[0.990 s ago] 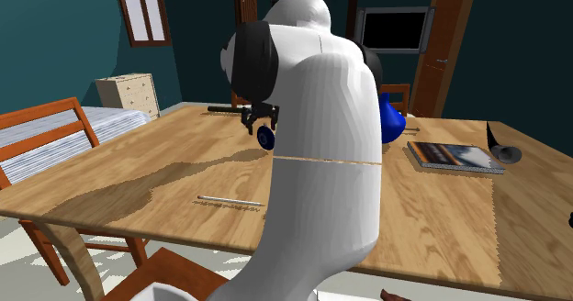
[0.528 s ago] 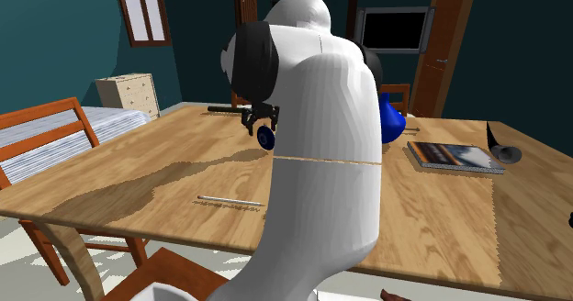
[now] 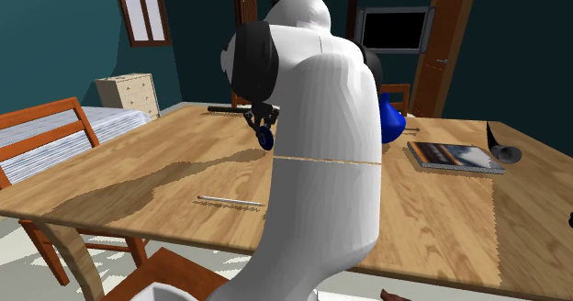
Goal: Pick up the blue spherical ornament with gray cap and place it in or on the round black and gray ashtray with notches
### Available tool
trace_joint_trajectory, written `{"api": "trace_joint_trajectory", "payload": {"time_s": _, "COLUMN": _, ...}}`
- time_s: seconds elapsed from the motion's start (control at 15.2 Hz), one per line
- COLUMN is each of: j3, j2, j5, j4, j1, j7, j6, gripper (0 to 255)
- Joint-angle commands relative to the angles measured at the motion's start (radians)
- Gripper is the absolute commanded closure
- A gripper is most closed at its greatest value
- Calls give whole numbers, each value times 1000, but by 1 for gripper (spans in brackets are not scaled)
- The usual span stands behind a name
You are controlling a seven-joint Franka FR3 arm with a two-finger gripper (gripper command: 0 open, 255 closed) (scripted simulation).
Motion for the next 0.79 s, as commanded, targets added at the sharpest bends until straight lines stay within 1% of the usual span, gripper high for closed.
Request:
{"api": "trace_joint_trajectory", "payload": {"time_s": 0.0, "j3": -1, "j2": 1, "j5": 0, "j4": 0, "j1": 0, "j7": 0, "j6": 0, "gripper": 255}}
{"api": "trace_joint_trajectory", "payload": {"time_s": 0.07, "j3": 0, "j2": 0, "j5": 0, "j4": -1, "j1": 0, "j7": 0, "j6": 0, "gripper": 255}}
{"api": "trace_joint_trajectory", "payload": {"time_s": 0.73, "j3": 3, "j2": 2, "j5": 2, "j4": 138, "j1": 15, "j7": -5, "j6": -136, "gripper": 255}}
